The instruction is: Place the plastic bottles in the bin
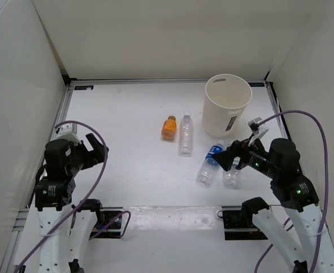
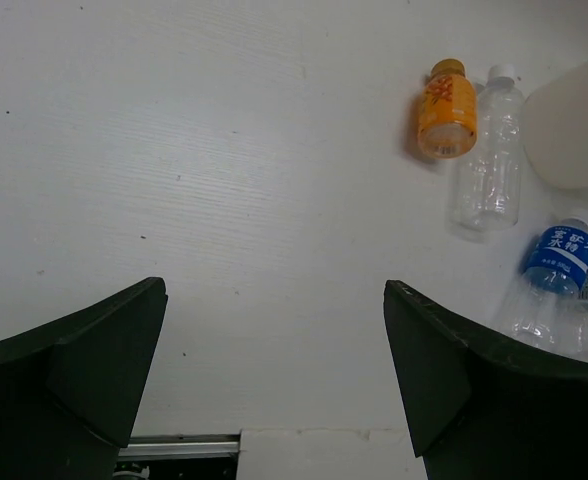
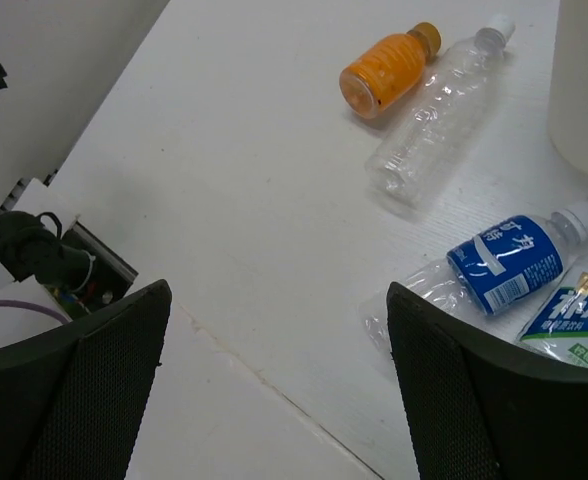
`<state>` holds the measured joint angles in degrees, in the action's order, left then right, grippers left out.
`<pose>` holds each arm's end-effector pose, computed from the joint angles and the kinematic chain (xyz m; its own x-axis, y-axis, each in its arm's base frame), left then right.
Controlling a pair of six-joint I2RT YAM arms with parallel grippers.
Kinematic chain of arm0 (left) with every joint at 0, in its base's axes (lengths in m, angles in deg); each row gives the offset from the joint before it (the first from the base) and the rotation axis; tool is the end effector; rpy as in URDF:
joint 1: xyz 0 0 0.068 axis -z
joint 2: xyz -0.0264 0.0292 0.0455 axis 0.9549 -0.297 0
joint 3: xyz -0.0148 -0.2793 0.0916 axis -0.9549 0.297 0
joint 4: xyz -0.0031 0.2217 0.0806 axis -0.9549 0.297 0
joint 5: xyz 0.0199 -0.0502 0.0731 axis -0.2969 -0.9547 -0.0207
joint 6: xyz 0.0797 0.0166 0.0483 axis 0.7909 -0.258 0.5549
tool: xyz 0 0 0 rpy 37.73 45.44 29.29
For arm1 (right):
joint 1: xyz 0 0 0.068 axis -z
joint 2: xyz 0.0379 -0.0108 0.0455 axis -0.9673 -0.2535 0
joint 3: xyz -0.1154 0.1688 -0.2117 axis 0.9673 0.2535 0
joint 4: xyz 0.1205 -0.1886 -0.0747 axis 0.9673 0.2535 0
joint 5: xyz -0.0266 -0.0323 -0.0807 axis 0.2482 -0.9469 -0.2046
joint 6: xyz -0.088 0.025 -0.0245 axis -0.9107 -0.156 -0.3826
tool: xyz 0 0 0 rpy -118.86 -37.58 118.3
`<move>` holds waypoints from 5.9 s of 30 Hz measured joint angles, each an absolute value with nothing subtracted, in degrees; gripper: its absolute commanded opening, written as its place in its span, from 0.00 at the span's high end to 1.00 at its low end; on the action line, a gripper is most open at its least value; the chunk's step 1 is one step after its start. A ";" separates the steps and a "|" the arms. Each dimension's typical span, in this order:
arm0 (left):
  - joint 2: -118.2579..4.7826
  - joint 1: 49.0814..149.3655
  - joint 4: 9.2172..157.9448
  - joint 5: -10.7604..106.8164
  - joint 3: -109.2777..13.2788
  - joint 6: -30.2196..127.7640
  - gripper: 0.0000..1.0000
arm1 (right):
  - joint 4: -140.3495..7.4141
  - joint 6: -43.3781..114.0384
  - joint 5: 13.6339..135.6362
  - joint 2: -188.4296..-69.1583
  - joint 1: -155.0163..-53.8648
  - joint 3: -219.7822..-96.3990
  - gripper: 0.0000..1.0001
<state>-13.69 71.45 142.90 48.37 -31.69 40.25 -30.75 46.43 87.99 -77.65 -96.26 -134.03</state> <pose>0.0861 -0.0099 0.3204 -0.5529 -0.3528 -0.7549 -0.1038 0.9281 -0.3577 0.0834 0.0647 0.3533 -0.4274 0.1439 -0.8925 -0.5527 0.7396 0.3839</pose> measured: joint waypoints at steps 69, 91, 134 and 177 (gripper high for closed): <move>-16.07 71.34 141.34 47.91 -31.69 39.71 0.00 | -15.08 63.74 60.34 -122.10 -80.75 -133.53 0.11; -16.05 71.36 141.37 47.91 -31.69 39.69 0.00 | -17.74 61.53 62.17 -128.81 -80.79 -133.57 0.57; -16.16 71.36 141.37 47.89 -31.69 39.47 0.00 | -32.41 58.43 56.45 -133.84 -87.35 -189.70 0.91; -18.50 71.36 141.41 47.97 -31.69 39.47 0.00 | -13.20 57.07 47.86 -100.60 -89.29 -171.53 0.10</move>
<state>-18.50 71.36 141.41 47.97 -31.69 39.47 -13.20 57.07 47.86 -100.60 -89.29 -171.53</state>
